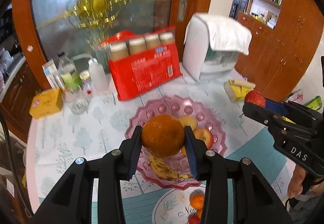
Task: Organize fruits
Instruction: 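Carry the strawberry with the right tool while the left tool carries the tangerine to the bowl, then release the strawberry into the bowl with the right tool while the left tool releases the tangerine, then withdraw both open tools from the bowl back toward the fruit plate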
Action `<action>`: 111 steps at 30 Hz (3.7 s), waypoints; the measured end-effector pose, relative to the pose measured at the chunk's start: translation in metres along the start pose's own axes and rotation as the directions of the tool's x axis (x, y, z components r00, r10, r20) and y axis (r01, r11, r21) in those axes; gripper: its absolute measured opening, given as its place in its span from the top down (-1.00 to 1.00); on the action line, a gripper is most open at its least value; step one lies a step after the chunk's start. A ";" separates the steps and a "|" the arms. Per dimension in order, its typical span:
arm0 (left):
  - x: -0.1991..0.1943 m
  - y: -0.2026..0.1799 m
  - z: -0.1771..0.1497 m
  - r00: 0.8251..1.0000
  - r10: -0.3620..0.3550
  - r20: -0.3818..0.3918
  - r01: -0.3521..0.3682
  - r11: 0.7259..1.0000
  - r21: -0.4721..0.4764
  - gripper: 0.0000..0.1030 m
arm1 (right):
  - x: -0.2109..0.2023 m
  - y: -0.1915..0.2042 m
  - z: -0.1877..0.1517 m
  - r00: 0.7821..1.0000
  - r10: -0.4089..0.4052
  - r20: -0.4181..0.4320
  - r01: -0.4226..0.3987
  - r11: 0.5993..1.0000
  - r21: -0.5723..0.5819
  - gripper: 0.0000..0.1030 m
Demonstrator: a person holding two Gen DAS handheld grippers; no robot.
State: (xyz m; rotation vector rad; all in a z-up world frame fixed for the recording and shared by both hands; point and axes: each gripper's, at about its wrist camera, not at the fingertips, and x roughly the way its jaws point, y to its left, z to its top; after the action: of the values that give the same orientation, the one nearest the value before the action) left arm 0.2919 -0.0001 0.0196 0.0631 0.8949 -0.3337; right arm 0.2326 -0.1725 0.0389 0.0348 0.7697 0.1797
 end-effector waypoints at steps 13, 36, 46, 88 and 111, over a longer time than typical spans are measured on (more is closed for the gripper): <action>0.127 0.000 -0.026 0.979 -0.027 -0.204 0.029 1.000 0.005 0.24 | 0.109 -0.008 -0.047 0.979 0.089 -0.184 -0.081 0.995 0.050 0.37; 0.180 -0.006 -0.060 0.945 -0.018 -0.327 0.052 0.994 0.095 -0.01 | 0.166 0.003 -0.113 0.925 0.111 -0.364 -0.108 0.994 0.028 0.36; 0.162 -0.001 -0.067 0.950 -0.009 -0.313 0.033 0.997 0.073 -0.19 | 0.157 0.003 -0.113 0.924 0.127 -0.361 -0.115 0.992 0.055 0.12; -0.038 -0.007 -0.093 0.991 -0.118 -0.067 0.118 0.993 -0.016 -0.59 | -0.027 0.011 -0.121 0.986 -0.016 -0.167 0.042 0.987 0.154 0.12; -0.043 -0.025 -0.191 0.990 -0.043 -0.132 0.043 0.999 -0.001 -0.63 | -0.061 0.014 -0.165 0.980 -0.010 -0.200 0.034 0.992 0.118 0.12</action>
State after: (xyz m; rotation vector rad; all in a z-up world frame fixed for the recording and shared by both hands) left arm 0.1151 0.0241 -0.0654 0.0681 1.0278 -0.3734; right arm 0.0731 -0.1753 -0.0369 0.1249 0.9802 0.1162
